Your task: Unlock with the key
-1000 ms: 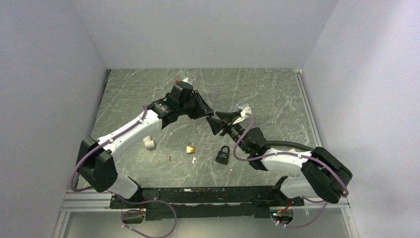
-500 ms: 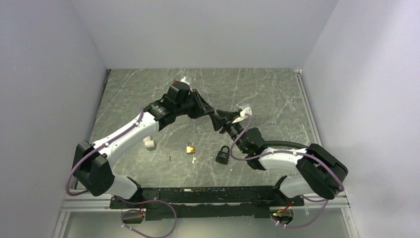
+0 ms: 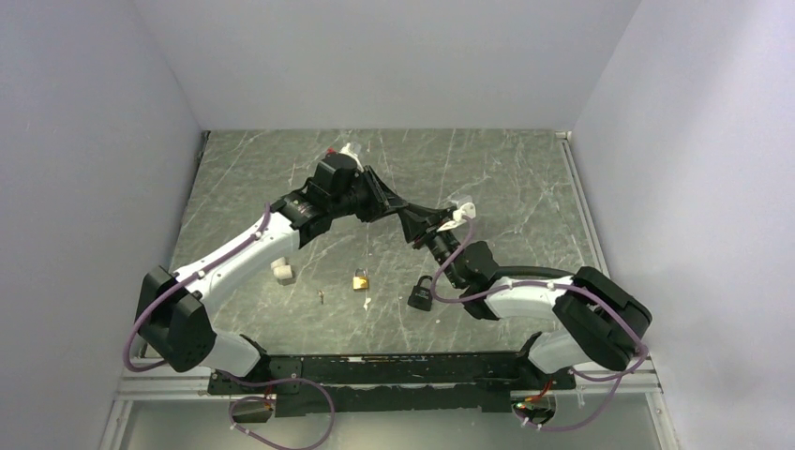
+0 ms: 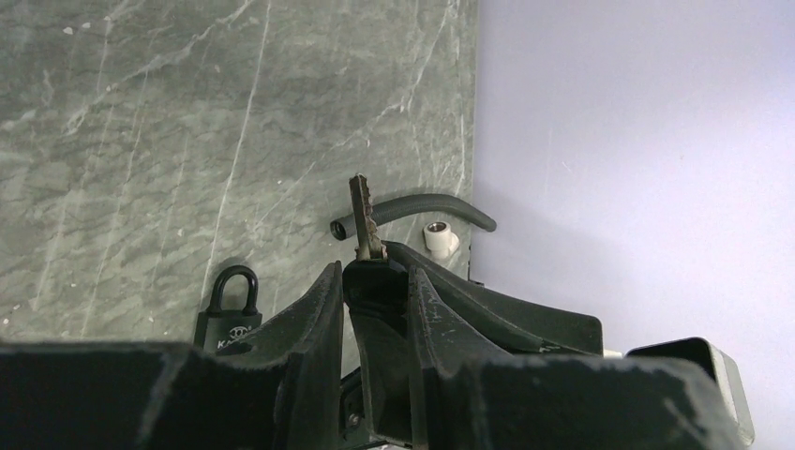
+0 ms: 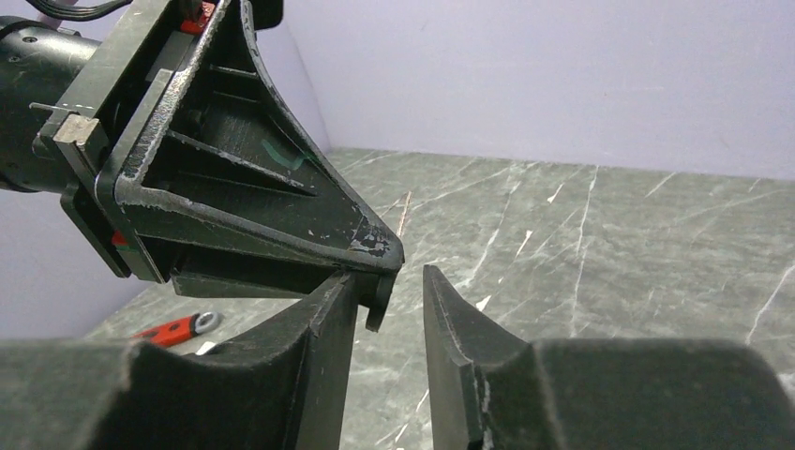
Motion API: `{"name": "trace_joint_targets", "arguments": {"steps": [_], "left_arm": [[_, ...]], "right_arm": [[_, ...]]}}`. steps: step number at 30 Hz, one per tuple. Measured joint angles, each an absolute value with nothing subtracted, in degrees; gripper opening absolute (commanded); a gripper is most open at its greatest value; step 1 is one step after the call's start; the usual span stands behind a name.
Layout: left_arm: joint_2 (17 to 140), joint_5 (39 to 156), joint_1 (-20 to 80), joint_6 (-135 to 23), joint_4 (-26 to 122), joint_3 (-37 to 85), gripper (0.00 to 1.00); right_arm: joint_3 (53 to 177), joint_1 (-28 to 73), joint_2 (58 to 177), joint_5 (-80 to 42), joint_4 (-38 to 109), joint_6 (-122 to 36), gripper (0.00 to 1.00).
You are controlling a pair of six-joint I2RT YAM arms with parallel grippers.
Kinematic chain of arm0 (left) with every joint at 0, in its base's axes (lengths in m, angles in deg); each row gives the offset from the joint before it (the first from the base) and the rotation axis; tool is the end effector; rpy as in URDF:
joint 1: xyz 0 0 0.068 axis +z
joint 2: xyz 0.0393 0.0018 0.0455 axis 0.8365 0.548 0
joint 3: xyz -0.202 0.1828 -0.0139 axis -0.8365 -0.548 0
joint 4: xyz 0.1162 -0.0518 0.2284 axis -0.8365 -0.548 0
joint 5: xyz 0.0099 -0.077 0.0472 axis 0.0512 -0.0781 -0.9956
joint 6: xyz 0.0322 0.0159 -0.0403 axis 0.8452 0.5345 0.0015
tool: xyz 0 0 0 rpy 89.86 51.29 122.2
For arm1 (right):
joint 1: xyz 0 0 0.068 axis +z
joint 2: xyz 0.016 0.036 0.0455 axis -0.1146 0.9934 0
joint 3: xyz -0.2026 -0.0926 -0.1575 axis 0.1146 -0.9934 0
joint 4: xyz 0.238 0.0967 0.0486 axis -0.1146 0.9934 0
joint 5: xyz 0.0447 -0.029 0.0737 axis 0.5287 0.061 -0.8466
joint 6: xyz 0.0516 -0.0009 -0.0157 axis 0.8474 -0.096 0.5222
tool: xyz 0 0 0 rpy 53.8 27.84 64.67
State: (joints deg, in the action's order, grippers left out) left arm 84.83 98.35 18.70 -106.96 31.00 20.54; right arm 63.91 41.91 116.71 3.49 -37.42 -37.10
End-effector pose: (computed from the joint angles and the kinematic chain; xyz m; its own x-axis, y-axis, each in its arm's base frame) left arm 0.2570 -0.2087 0.3263 -0.8095 -0.4818 -0.3354 0.0001 0.5712 -0.8208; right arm 0.1835 0.1939 0.2371 0.0613 0.3928 -0.9176 -0.5933 0.7536 0.2830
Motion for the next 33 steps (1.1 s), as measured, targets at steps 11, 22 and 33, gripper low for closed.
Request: {"name": "trace_joint_targets", "arguments": {"steps": [11,22,33], "left_arm": [[83.7,98.2,19.1,-107.2,32.3,20.3,0.16],[81.9,98.2,18.8,-103.8,29.6,19.7,1.00],[81.5,94.3,15.4,-83.1,16.6,20.9,0.94]], "right_arm": [[65.7,42.2,118.0,4.5,-38.3,-37.8,0.00],[66.0,42.3,113.5,7.0,-32.3,-37.8,0.00],[67.4,40.9,87.1,33.3,7.6,-31.3,0.00]]}}
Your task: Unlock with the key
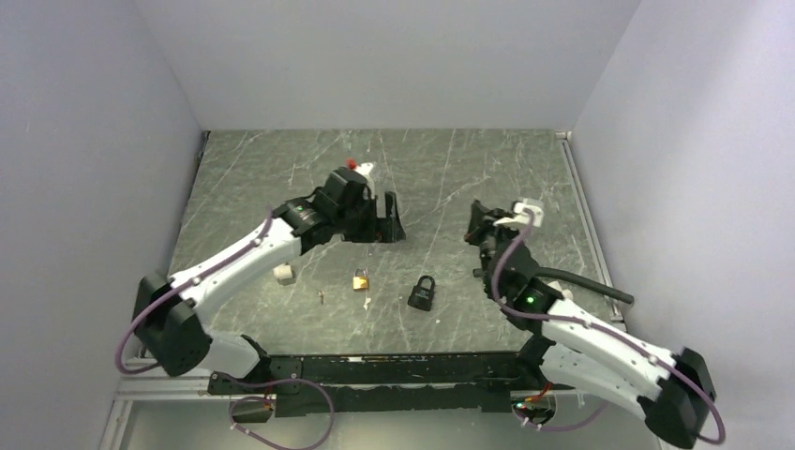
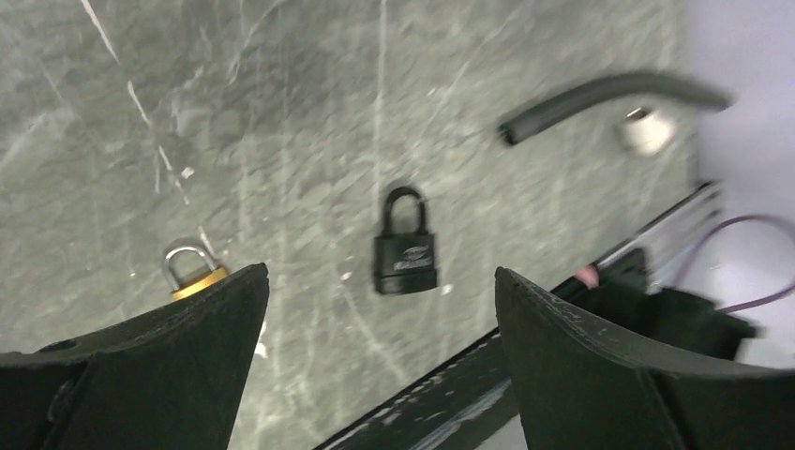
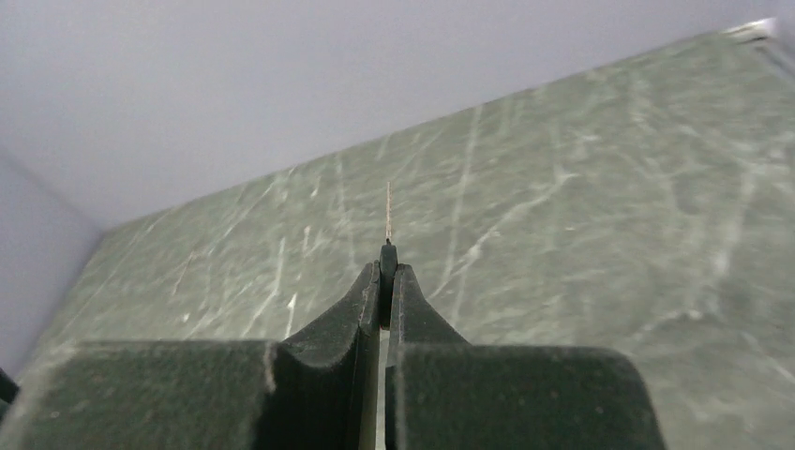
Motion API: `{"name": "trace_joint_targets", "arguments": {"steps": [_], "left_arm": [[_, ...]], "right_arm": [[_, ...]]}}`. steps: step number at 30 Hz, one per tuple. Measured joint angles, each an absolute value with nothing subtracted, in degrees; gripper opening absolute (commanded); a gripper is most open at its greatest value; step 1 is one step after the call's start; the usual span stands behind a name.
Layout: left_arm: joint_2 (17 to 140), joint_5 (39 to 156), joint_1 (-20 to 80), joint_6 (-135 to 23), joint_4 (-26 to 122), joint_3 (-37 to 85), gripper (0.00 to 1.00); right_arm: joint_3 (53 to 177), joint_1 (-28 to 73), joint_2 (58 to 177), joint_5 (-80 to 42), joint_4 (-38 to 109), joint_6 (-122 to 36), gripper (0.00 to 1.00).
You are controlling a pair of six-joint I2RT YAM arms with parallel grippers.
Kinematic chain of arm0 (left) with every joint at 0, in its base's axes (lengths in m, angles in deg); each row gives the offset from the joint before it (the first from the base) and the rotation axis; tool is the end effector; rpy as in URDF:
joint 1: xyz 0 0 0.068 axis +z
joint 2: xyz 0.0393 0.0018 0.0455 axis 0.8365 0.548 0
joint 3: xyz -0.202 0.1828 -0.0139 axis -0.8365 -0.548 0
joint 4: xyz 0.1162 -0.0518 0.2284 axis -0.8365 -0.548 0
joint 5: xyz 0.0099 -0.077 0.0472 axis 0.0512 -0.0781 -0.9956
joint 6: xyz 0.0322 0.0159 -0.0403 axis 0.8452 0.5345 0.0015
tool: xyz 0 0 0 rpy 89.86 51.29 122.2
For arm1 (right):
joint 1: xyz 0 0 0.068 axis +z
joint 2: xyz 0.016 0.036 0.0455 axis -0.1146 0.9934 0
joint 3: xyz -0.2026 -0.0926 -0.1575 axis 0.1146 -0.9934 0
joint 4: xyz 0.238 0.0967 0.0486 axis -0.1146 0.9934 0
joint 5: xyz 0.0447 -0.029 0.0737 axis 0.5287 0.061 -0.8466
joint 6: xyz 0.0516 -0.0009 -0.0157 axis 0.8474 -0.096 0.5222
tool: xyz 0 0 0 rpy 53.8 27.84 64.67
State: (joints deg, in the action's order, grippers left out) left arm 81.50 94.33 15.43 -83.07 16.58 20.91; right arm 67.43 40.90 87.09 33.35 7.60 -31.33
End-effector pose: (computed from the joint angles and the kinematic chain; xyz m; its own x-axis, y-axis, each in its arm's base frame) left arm 0.2263 -0.2034 0.3227 -0.8122 -0.1202 -0.5709 0.2578 0.8040 -0.5359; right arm 0.1538 0.1310 0.2881 0.0372 0.3770 -0.9255 -0.0702 0.9248 0.3739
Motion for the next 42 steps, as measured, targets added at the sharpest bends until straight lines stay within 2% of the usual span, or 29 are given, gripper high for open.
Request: {"name": "trace_joint_targets", "arguments": {"steps": [5,11,20,28,34,42], "left_arm": [[90.5,94.0,10.4,-79.3,14.1,20.9,0.99],[102.1,92.9,0.4,-78.8,10.5,23.4,0.99],[115.3,83.9,-8.9,-81.0,3.2,36.8,0.99],[118.6,78.3,-9.6,-81.7,-0.9,39.9,0.93],[121.0,77.5,-9.4,-82.5,-1.4,40.1,0.84],[121.6,77.8,-9.2,-83.4,-1.1,40.2,0.83]], "right_arm": [[67.4,40.2,73.2,40.7,22.9,-26.7,0.00],[68.0,40.0,63.6,43.1,36.2,-21.6,0.00],[69.6,40.0,63.6,42.8,45.7,-17.2,0.00],[69.6,40.0,64.3,41.3,46.1,-16.0,0.00],[69.6,40.0,65.5,40.7,46.1,-15.8,0.00],[69.6,40.0,65.5,39.8,46.1,-15.5,0.00]]}}
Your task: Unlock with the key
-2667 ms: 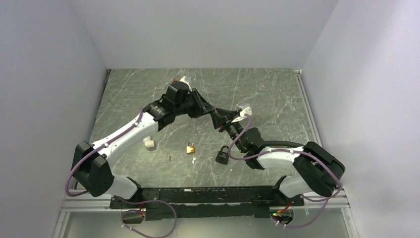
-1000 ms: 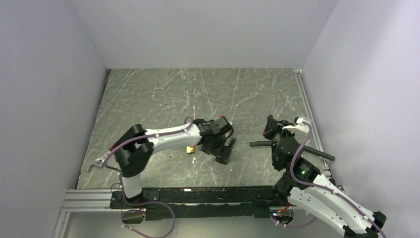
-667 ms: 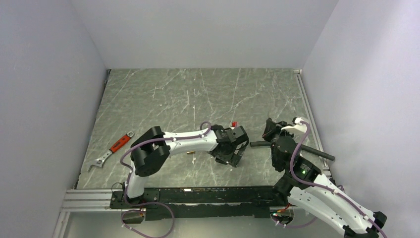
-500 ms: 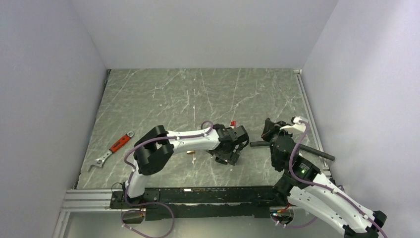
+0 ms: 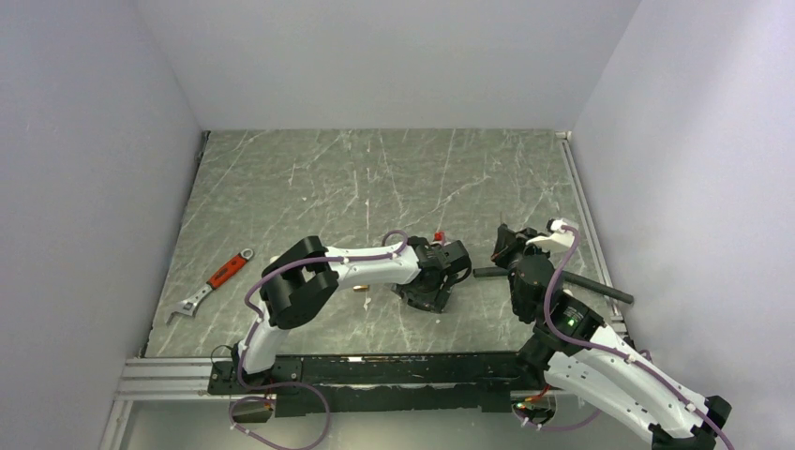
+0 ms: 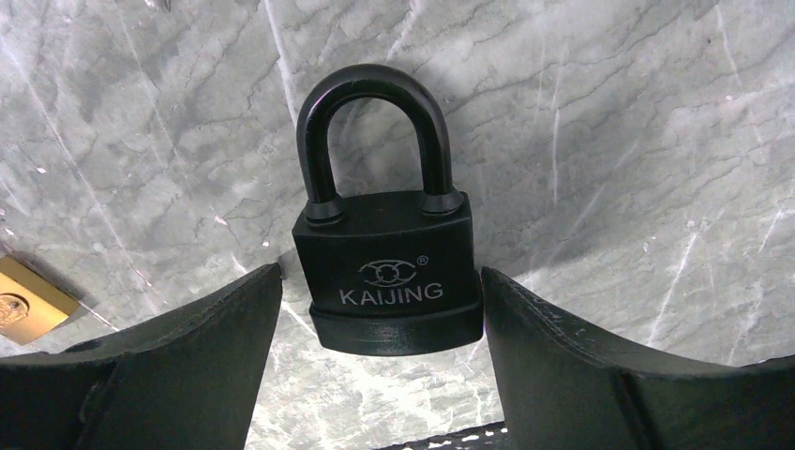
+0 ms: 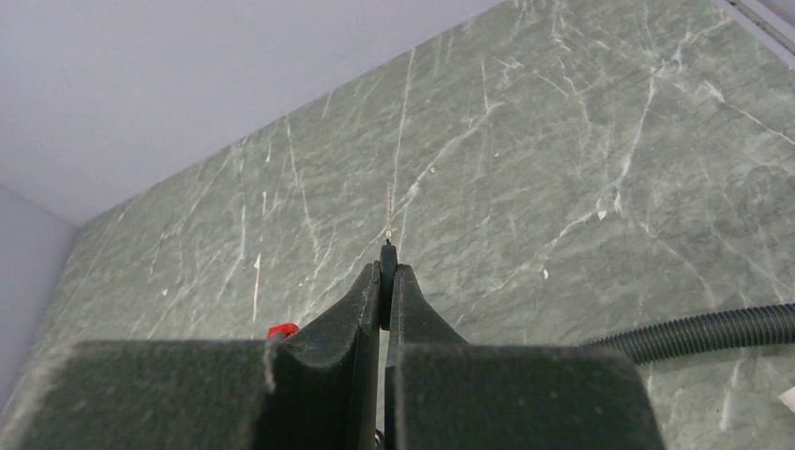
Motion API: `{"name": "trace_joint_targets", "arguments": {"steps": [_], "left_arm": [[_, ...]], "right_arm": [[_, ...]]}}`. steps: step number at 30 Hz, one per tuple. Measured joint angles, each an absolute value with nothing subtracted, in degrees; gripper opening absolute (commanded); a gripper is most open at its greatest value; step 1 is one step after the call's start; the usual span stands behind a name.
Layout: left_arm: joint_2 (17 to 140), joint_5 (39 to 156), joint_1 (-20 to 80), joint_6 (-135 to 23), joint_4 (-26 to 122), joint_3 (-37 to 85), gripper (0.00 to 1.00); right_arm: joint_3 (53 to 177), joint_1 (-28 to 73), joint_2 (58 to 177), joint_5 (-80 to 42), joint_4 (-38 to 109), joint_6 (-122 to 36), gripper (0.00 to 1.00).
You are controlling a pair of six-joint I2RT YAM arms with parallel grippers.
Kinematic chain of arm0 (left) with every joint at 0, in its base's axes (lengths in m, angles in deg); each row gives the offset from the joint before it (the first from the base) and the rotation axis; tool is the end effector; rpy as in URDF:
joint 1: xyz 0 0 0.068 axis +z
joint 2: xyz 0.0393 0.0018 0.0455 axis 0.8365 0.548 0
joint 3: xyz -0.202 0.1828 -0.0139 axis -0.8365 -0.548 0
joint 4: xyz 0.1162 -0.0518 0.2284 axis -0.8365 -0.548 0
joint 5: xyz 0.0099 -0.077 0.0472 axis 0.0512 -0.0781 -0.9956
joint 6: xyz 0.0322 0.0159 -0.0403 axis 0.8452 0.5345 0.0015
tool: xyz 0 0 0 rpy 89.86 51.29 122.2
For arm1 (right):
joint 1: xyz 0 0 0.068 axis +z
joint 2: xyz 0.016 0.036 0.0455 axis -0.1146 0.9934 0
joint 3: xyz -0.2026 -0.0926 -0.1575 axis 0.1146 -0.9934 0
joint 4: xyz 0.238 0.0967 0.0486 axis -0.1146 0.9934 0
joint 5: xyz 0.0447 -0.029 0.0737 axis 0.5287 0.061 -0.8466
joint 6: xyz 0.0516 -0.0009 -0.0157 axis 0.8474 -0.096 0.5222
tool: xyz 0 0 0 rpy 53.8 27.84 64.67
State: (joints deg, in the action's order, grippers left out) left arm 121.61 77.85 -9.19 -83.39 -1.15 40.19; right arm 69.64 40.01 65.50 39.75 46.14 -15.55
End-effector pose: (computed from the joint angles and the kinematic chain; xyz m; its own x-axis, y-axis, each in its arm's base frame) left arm 0.1742 -0.3736 0.1673 -0.8638 0.4109 -0.2915 0.4277 0.9039 0.0066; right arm 0.1075 0.0735 0.2908 -0.0596 0.4555 -0.8883 0.1211 0.8866 0.4465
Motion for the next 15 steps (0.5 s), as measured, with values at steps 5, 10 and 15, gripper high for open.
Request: {"name": "trace_joint_targets", "arguments": {"steps": [5,10,15], "left_arm": [[121.3,78.3,-8.7,-85.3,-0.6,39.4,0.87],[121.0,78.3,-8.3,-87.6,-0.3,39.0,0.88],[121.0,78.2,-8.2,-88.6,-0.1,38.9,0.87]], "right_arm": [[69.6,40.0,65.5,39.4,46.1,-15.4,0.00],[69.5,40.0,65.5,39.3,46.1,-15.4,0.00],[69.5,40.0,65.6,39.3,46.0,-15.2,0.00]]}}
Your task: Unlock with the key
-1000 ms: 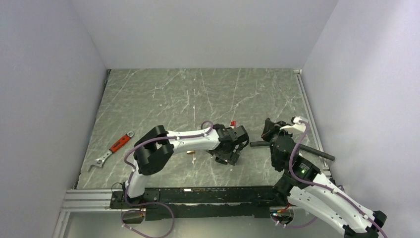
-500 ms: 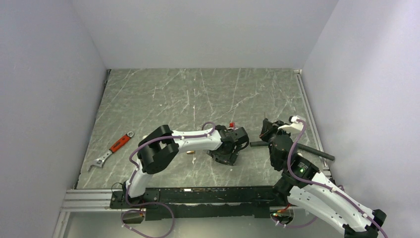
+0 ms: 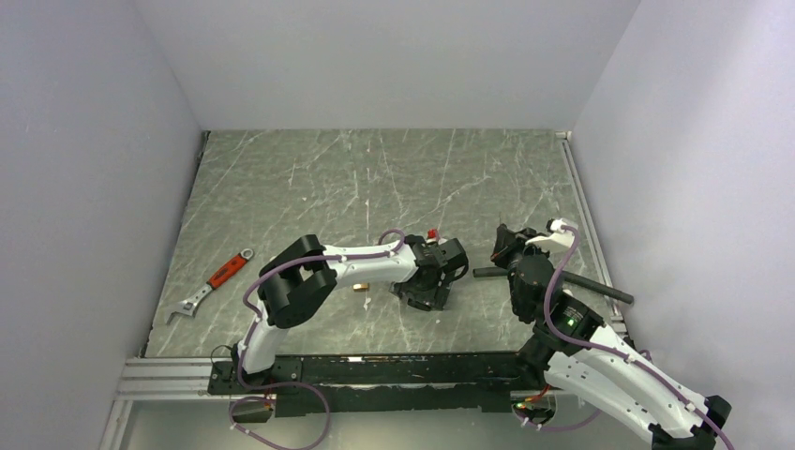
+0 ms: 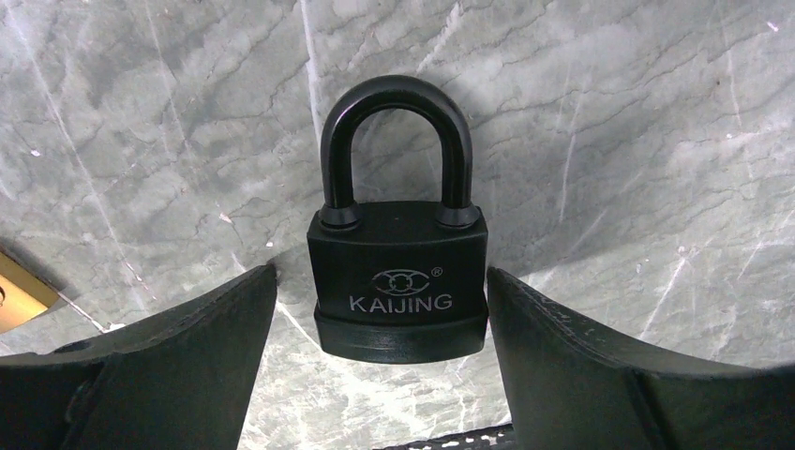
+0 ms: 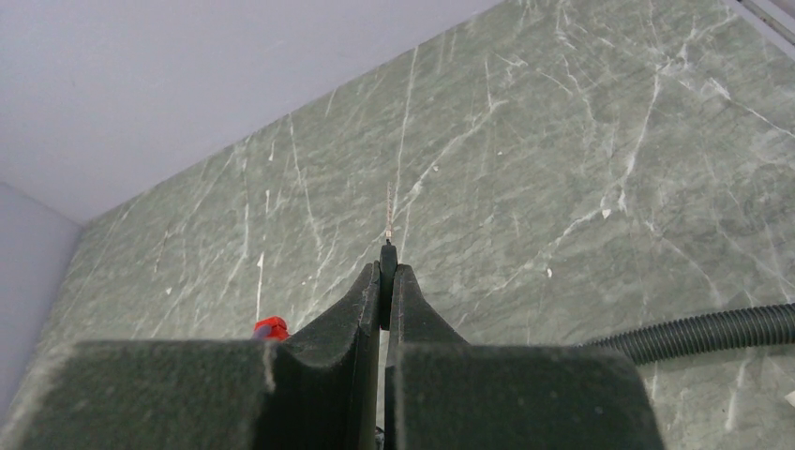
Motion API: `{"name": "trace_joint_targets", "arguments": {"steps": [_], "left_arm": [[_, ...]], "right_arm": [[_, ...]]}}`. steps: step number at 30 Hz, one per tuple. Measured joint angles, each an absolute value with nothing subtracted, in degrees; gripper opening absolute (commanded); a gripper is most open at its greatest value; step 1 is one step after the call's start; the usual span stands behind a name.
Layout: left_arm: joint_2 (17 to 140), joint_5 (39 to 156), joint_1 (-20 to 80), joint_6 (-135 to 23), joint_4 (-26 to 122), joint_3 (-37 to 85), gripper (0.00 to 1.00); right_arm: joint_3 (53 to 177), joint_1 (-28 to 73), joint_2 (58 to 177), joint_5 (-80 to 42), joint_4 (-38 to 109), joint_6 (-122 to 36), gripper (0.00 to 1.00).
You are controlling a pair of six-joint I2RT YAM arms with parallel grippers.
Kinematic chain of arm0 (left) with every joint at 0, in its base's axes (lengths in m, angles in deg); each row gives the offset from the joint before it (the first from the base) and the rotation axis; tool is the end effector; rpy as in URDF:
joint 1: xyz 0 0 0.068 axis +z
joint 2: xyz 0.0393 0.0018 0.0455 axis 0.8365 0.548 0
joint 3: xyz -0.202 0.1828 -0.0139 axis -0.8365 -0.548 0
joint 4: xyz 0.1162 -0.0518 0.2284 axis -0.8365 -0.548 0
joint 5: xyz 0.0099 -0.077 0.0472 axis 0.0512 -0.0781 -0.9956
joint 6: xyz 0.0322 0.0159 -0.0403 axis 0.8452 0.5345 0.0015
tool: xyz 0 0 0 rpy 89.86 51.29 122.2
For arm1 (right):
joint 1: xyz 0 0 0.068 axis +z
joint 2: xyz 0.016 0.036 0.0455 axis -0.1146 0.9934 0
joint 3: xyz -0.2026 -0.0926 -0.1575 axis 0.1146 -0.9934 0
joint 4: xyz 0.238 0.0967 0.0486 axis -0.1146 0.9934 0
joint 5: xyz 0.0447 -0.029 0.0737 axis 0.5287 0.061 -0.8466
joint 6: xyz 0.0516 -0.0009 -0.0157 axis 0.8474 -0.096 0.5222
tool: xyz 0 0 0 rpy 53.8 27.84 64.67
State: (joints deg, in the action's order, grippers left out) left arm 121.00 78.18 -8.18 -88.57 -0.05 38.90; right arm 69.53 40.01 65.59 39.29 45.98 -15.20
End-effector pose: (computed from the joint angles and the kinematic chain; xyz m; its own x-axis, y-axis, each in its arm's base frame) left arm 0.1795 -0.3683 0.1659 -0.9047 0.3102 -0.2920 0.3325 0.9426 -0.0289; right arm 0.1078 0.0741 0.2902 -0.0638 0.4608 -0.8852 0.1151 0.8845 0.4521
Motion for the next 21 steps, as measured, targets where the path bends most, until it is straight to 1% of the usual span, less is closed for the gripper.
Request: {"name": "trace_joint_targets", "arguments": {"steps": [12,19,21], "left_arm": [[121.0,78.1,-8.2,-88.7,0.1,38.9,0.83],[121.1,78.0,-8.1,-88.7,0.1,39.0,0.73],[121.1,77.9,-8.1,-88.6,0.1,39.1,0.73]], "right_arm": [[68.0,40.0,66.2,38.7,45.3,-15.2,0.00],[67.2,40.0,66.2,38.3,44.5,-15.2,0.00],[66.9,40.0,66.2,38.3,44.2,-15.2,0.00]]}}
